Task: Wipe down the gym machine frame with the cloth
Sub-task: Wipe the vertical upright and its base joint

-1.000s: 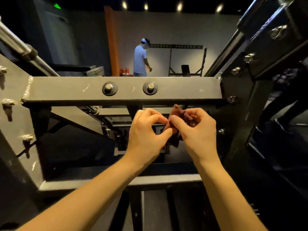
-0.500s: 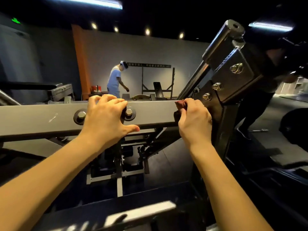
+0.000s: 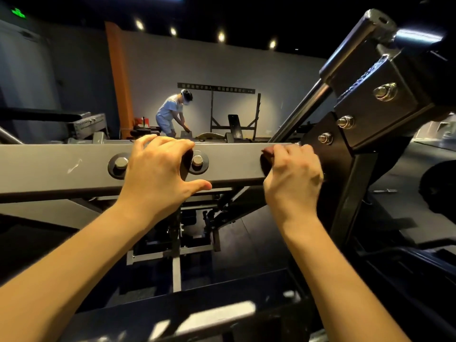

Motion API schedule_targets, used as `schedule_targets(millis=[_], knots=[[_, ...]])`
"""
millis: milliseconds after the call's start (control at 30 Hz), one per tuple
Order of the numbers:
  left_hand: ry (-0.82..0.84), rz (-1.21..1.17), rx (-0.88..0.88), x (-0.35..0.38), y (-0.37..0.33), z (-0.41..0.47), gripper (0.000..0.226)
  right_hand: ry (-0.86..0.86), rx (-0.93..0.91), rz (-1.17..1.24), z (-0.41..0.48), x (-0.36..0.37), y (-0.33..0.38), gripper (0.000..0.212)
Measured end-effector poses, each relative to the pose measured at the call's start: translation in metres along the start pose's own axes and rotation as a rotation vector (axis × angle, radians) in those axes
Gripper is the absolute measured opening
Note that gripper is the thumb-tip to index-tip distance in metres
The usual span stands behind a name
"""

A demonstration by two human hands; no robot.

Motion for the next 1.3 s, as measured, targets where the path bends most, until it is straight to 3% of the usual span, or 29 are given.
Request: schedule_targets(millis=[100,167,267,367,467,533,667,733,867,967,1133,1300], knots=[[-0.002,-0.018,-0.002,0.001,0.001,-0.002,0.087,0.010,-0.112,0.173,-0.031,-0.012,0.026,0.028],[-0.008,-0.022,0.001,0.001,0.001,-0.003,0.086,0.012,-0.157,0.168,-0.020,-0.005,0.016,0.031],[-0.010,-0.019,0.003,0.002,0.002,-0.003,0.086,0.006,-0.019,0.060,0.007,0.010,-0.010,0.026],[-0.008,-0.020,0.002,0.004,0.003,-0.004,0.089,-0.034,0.048,0.131,-0.008,0.003,0.010,0.027],[-0.018,-0.024,0.008,0.004,0.004,-0.003,0.089,-0.029,-0.120,0.341,-0.046,-0.014,0.044,0.033],[-0.018,-0.035,0.014,0.004,0.004,-0.004,0.089,-0.019,-0.208,0.359,-0.046,-0.016,0.034,0.030],[-0.033,-0.047,0.004,0.003,0.003,-0.005,0.090,-0.012,0.036,0.171,-0.002,0.006,-0.019,0.024],[-0.026,-0.057,-0.012,0.004,0.003,-0.005,0.090,-0.024,0.101,0.141,0.006,0.012,-0.005,0.023],[-0.004,-0.049,-0.001,0.002,0.002,-0.002,0.087,0.020,-0.080,0.380,-0.028,0.000,0.066,0.028],[0.055,-0.090,0.009,-0.006,0.008,-0.004,0.093,0.029,-0.219,0.460,-0.034,-0.011,0.051,0.027],[0.071,0.009,-0.017,-0.041,0.043,-0.016,0.104,0.053,0.124,0.326,0.018,0.022,0.008,0.024],[0.133,0.139,-0.080,-0.061,0.069,-0.022,0.103,0.116,0.039,0.549,0.005,0.021,0.084,0.023]])
Point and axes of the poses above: each hand's wrist, its own z-axis towards the middle knuckle, its own x-axis out of the palm, y = z × x, the point moved 8 cm from there along z, towards the middle knuckle, and after that the axes turned 15 degrees about -y, right-handed, at the moved point
